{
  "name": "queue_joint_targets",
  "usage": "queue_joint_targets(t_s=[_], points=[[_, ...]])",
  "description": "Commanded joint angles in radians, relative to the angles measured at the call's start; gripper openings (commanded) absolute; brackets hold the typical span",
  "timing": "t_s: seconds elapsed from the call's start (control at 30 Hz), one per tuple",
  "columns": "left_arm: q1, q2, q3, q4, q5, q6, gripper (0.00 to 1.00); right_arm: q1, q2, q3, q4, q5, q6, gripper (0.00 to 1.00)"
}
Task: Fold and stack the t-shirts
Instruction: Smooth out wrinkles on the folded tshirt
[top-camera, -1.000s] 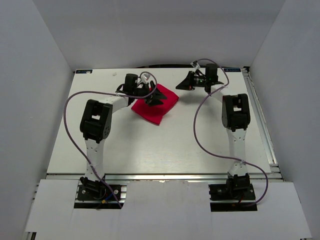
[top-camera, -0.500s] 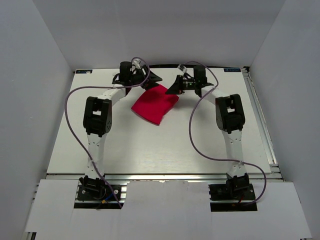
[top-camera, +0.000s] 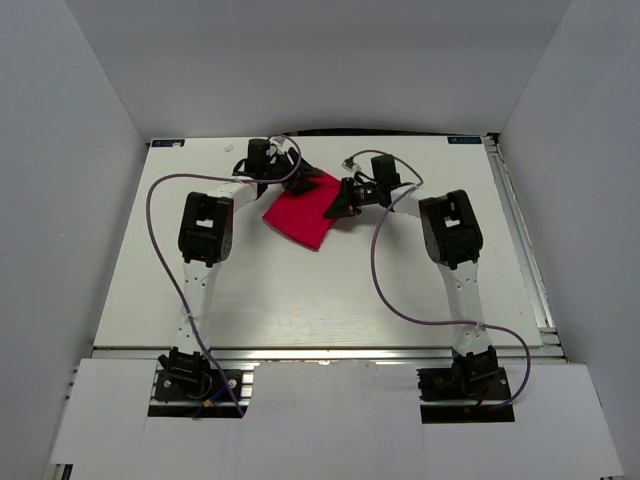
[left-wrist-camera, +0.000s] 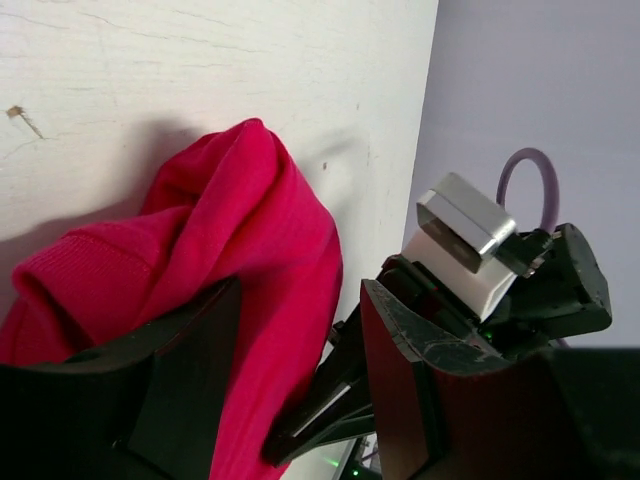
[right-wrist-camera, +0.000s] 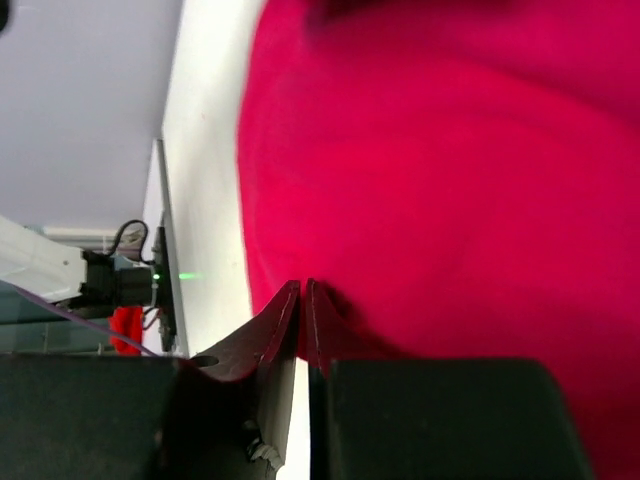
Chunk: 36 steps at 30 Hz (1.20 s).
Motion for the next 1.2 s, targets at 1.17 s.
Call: queue_joint_targets(t_s=[1.17], points=[[0.042, -0.948, -0.538, -0.105, -0.075, 0.413, 0.98, -0.101, -0.636, 0.047, -0.713, 0.305, -0.945, 0.38]])
